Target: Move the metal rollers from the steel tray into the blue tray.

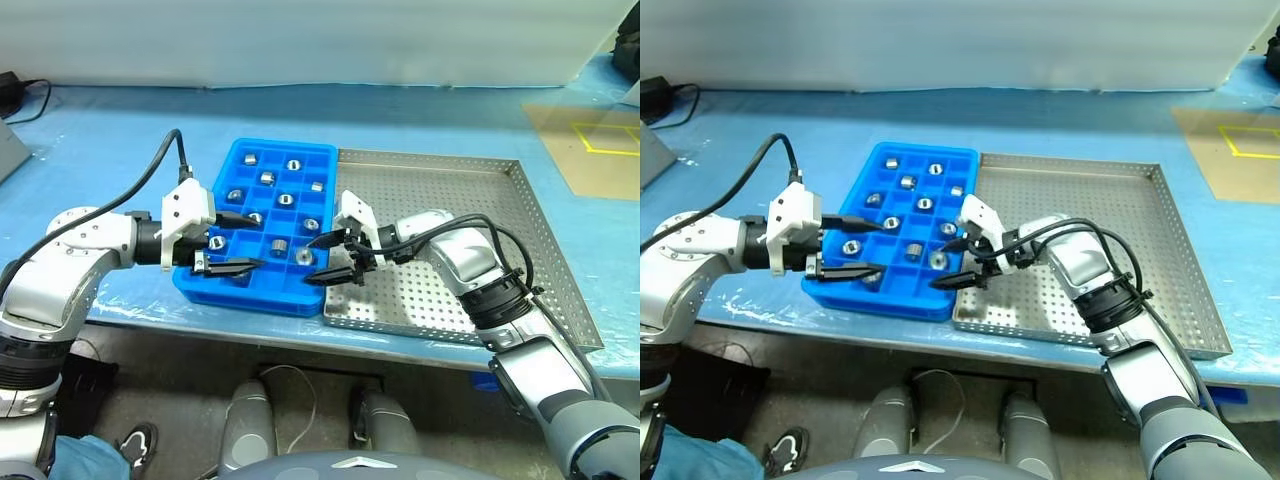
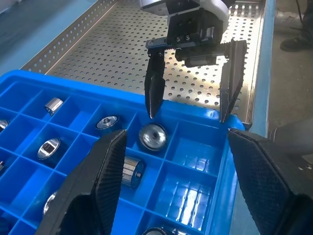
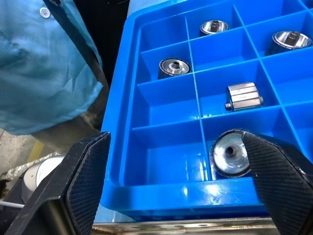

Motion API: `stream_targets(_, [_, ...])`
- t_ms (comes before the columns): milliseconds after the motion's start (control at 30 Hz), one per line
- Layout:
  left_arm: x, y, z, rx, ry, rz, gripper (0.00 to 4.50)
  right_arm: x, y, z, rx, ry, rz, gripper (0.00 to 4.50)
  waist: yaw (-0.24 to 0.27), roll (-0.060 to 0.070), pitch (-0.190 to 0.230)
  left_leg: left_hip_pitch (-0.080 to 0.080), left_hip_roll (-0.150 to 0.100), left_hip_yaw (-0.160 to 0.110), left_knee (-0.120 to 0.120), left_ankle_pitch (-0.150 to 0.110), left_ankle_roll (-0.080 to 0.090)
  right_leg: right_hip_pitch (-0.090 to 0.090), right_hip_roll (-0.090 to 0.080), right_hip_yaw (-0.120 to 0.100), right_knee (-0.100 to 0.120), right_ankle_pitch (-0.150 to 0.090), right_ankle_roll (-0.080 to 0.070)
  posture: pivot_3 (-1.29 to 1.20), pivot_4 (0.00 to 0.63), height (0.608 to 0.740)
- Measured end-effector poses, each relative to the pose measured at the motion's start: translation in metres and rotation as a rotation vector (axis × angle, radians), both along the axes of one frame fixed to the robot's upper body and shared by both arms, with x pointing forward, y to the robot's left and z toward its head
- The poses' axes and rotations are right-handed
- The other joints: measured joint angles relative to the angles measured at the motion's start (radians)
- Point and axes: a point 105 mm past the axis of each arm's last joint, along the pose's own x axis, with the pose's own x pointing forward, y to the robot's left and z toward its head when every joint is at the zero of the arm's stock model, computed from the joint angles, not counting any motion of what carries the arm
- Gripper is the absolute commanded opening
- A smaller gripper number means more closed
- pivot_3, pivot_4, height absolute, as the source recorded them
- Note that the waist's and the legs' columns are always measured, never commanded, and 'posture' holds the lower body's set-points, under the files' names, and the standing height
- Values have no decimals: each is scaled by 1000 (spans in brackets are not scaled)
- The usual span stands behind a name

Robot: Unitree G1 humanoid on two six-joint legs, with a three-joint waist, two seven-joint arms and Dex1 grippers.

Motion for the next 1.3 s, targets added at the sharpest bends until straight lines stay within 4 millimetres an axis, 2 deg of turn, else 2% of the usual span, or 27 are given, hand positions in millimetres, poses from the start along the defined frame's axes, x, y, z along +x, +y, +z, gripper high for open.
stream_targets(233, [14,7,2,-8,-8,30,3482,8,-4,6,18,-28,-50,4458,-2,0,0,0,0,0,0,0,0,0,0,0,1,0,0,20,150,740])
stream_targets(333, [27,18,5,-6,-20,75,3482,24,-1,29,75,-101,-116,4458,-6,0,0,0,0,0,1,1,-2,-2,0,1,3,0,0,6,150,740])
stream_targets(433, [36,25,10,1,-46,98,3482,31,7,51,123,-171,-129,4458,-6,0,0,1,0,0,1,1,-2,-1,1,1,4,0,0,-5,150,740])
stream_targets(567, [43,30,14,14,-68,117,3482,31,17,46,110,-192,-120,4458,-6,0,0,1,0,0,1,1,-2,-1,0,1,4,0,0,-14,150,740])
stream_targets(733, [48,33,16,17,-76,128,3482,31,18,43,80,-243,-94,4458,-6,0,0,0,0,0,1,2,-3,-1,0,1,4,0,0,-13,150,740])
stream_targets(867, [46,26,14,1,-76,105,3482,31,17,48,90,-261,-93,4458,-6,0,0,0,0,0,1,2,-3,-2,0,1,5,0,0,5,150,740])
stream_targets(933, [42,15,13,-37,-68,87,3482,34,15,60,116,-297,-120,4458,-5,0,0,0,0,0,1,2,-3,-2,0,1,5,0,-1,14,150,740])
stream_targets(1033, [42,4,11,-91,-60,93,3482,43,3,80,170,-355,-202,4458,-2,0,0,0,0,0,1,2,-3,-1,0,1,5,0,-1,32,150,740])
stream_targets(1133, [47,-2,11,-151,-60,124,3482,55,-25,90,188,-398,-333,4458,0,-1,0,0,-1,-1,2,2,-3,-1,0,1,6,0,0,47,150,740])
stream_targets(1233, [51,-5,5,-192,-44,157,3482,60,-55,87,231,-357,-446,4458,0,-1,0,0,-1,-1,2,2,-3,-1,0,1,6,0,0,50,150,740])
stream_targets(1300, [59,-6,-2,-229,-40,203,3482,60,-67,79,273,-297,-502,4458,-1,-1,0,0,-1,-1,2,2,-3,-1,0,1,6,0,0,46,150,740])
